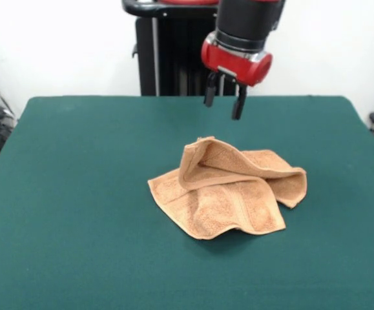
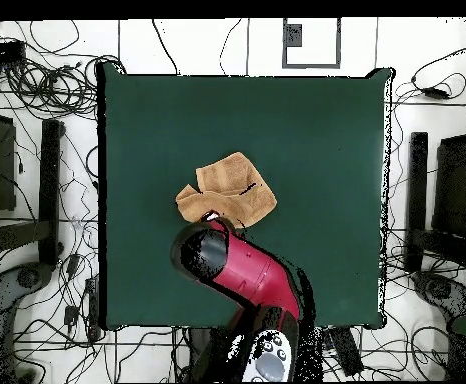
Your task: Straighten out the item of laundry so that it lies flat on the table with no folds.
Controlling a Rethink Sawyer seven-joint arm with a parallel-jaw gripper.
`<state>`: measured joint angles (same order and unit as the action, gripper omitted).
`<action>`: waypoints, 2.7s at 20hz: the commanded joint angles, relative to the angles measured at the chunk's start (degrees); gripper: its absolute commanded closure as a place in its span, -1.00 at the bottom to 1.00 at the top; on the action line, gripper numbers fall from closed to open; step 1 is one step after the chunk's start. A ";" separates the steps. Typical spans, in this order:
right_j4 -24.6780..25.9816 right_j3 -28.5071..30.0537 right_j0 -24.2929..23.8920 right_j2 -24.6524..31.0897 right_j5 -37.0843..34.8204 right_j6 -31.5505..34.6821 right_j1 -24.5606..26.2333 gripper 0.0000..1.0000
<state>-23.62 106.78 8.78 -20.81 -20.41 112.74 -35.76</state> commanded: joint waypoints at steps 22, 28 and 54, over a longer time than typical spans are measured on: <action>-1.98 -14.27 1.05 -1.76 -14.37 17.10 5.13 -1.00; -2.01 -15.26 1.51 -2.49 -16.07 17.94 4.79 -1.00; -4.63 -22.63 1.15 -0.82 -14.07 20.62 12.41 -1.00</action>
<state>-25.69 85.51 8.77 -26.42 -32.54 117.93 -25.68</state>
